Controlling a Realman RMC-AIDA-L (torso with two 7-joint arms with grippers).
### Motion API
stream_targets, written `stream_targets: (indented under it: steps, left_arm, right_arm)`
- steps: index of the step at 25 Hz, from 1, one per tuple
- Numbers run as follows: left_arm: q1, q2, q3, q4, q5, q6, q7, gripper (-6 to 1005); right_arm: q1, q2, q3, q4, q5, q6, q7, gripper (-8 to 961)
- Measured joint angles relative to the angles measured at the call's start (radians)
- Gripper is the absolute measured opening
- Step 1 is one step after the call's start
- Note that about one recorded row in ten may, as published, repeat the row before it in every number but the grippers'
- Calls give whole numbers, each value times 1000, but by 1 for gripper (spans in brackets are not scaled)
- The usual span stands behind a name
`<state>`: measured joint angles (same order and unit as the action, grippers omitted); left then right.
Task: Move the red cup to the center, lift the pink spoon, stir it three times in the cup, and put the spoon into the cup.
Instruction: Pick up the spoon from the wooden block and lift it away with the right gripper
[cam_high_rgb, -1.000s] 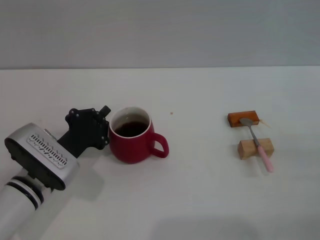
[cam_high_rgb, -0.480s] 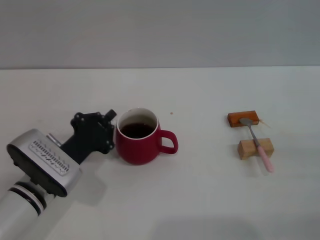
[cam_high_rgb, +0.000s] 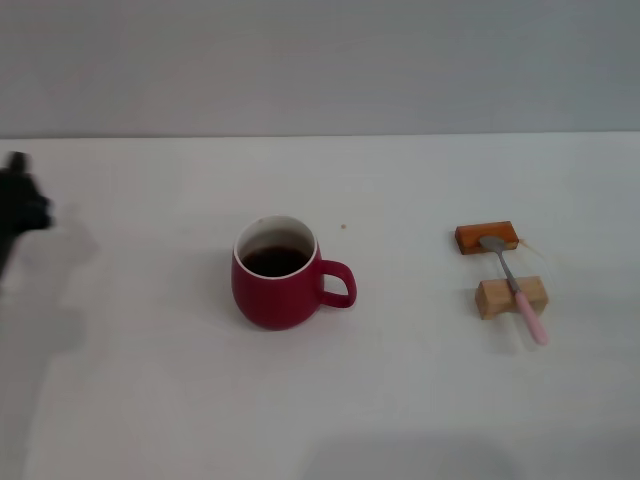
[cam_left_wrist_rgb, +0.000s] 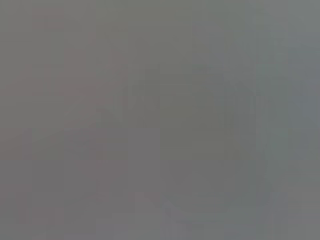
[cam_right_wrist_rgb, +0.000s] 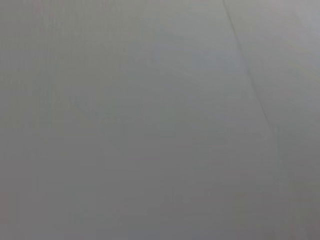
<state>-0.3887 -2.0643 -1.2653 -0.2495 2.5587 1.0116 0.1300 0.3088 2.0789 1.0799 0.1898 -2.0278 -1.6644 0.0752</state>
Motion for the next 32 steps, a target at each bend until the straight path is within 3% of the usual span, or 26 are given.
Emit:
stream_targets:
  steps: [2, 8, 15, 19, 20, 22, 27, 31, 32]
  left_arm:
    - [4, 5, -130, 11, 0, 2, -60, 2]
    - [9, 6, -264, 16, 0, 14, -121, 111]
    - [17, 6, -317, 9, 0, 15, -227, 266]
    - [10, 3, -317, 7, 3, 15, -225, 396]
    - [10, 3, -317, 7, 3, 15, -225, 468]
    - [4, 3, -312, 7, 8, 15, -220, 613]
    - [-10, 5, -314, 6, 9, 15, -219, 840]
    - [-19, 6, -318, 7, 9, 14, -213, 843]
    - [-21, 6, -319, 7, 9, 14, -202, 844]
  right_arm:
    - [-2, 1, 0, 0, 0, 0, 0, 593]
    - [-3, 1, -9, 0, -1, 0, -4, 594]
    - [-46, 5, -65, 41, -8, 0, -10, 594]
    - [-156, -1, -189, 182, -8, 14, -34, 594]
    - [-156, -1, -189, 182, -8, 14, -34, 594]
    - [-222, -4, -262, 264, -9, 27, -86, 594]
    - [-319, -10, -399, 392, -9, 70, -150, 594]
    - [-366, -17, -463, 457, -9, 93, -173, 594]
    - [-397, -31, -500, 515, -9, 135, -213, 594]
